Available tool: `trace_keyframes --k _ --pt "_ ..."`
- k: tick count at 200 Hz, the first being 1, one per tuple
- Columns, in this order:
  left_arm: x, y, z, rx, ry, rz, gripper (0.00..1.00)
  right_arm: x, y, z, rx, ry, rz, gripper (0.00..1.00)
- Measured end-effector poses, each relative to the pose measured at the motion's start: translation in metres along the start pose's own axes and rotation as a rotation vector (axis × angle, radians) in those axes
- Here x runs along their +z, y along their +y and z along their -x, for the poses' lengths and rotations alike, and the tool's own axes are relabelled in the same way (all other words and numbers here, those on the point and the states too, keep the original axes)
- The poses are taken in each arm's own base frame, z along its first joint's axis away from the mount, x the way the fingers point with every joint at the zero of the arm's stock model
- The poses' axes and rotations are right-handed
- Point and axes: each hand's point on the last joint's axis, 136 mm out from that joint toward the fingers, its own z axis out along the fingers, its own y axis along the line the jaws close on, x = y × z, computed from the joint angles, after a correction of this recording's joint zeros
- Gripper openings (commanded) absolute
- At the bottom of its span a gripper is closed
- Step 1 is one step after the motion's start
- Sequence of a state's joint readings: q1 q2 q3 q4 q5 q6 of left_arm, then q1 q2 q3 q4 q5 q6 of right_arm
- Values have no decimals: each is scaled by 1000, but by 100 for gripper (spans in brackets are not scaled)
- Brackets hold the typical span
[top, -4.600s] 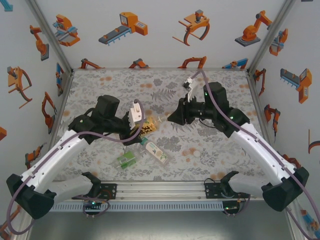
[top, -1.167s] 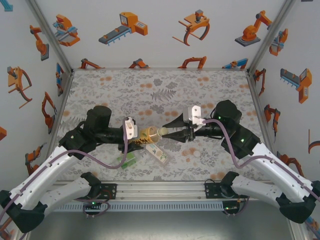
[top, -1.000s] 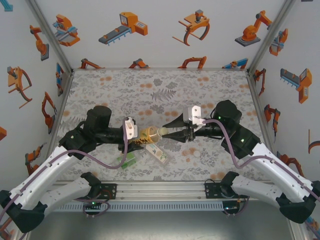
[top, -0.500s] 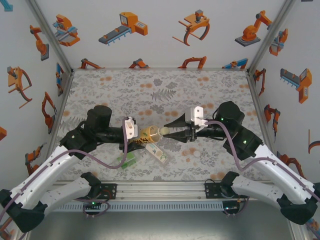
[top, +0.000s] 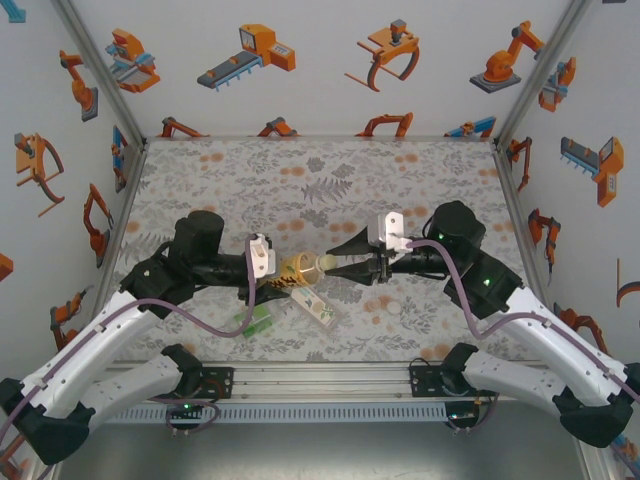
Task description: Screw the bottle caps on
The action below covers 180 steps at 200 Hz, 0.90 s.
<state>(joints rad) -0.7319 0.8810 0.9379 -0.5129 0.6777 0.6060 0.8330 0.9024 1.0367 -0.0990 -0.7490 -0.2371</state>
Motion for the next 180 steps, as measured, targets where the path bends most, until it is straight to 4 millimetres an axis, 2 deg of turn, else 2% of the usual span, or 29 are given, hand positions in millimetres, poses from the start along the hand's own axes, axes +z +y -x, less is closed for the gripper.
trace_keyframes --k 38,66,87,102,122,133,147,156,171,180 --pt "0 2 1 5 -5 9 0 -5 -4 4 -14 -2 -49 0" --pt "2 7 -8 -13 19 50 0 -17 -18 8 -23 13 -172 0" --pt "4 15 -22 -57 58 103 0 -25 -37 0 -2 59 -301 0" --pt "4 21 -29 -94 83 145 0 -30 -53 -16 50 120 -406 0" --pt "2 32 -31 -133 94 205 0 -35 -78 -47 156 218 -545 0" --pt "1 37 -30 -152 94 235 0 -37 -91 -74 239 282 -628 0" --pt "-1 44 -31 -186 94 274 0 -43 -108 -118 371 380 -745 0" --pt "-1 47 -31 -210 92 294 0 -49 -116 -153 463 456 -820 0" --pt "-3 52 -32 -259 92 323 0 -59 -121 -207 591 573 -922 0" --pt "-4 54 -33 -289 90 338 0 -65 -121 -233 643 631 -966 0"
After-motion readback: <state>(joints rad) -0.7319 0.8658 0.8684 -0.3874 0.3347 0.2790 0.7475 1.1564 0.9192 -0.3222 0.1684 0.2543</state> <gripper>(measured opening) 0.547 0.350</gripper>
